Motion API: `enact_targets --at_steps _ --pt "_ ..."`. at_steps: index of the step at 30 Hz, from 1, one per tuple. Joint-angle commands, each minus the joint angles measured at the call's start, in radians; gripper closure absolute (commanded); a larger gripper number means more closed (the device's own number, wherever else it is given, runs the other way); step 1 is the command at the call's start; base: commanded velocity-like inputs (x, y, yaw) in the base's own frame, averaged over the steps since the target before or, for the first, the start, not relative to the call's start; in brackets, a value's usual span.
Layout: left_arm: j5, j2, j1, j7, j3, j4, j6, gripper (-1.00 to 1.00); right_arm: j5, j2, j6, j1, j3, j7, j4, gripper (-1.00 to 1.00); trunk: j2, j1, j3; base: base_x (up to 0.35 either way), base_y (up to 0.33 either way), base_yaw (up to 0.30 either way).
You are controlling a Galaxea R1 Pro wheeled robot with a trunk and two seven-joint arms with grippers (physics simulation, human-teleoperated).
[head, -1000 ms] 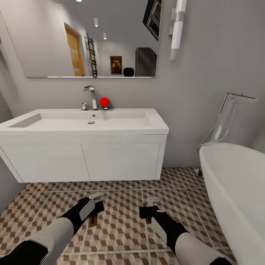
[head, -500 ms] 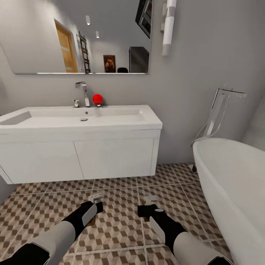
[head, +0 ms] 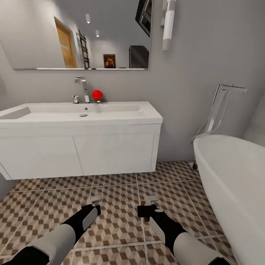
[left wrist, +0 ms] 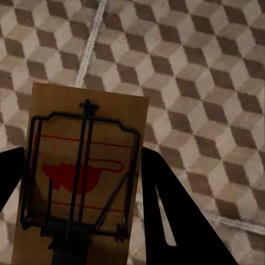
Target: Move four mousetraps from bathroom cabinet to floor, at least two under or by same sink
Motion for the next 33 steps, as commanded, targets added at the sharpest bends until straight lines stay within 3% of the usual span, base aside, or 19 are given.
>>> enact_targets --at_steps 1,8,33 --pt "-0.003 0.000 0.001 -0.003 0.000 0.000 0.001 1.00 -0.001 0.000 0.000 0.000 0.000 0.001 0.000 1.00 -0.007 0.004 -0.003 0.000 0.000 0.000" --pt "-0.004 0.002 0.003 -0.002 0.000 0.000 -0.001 1.00 -0.001 0.000 0.000 0.003 0.000 0.000 0.000 1.00 -0.056 0.031 -0.025 0.000 0.000 0.000" --pt "0.013 0.001 0.018 -0.023 0.004 -0.004 0.002 1.00 0.004 0.000 -0.002 0.003 0.003 0.000 -0.002 1.00 -0.062 0.042 -0.122 0.000 0.000 0.000"
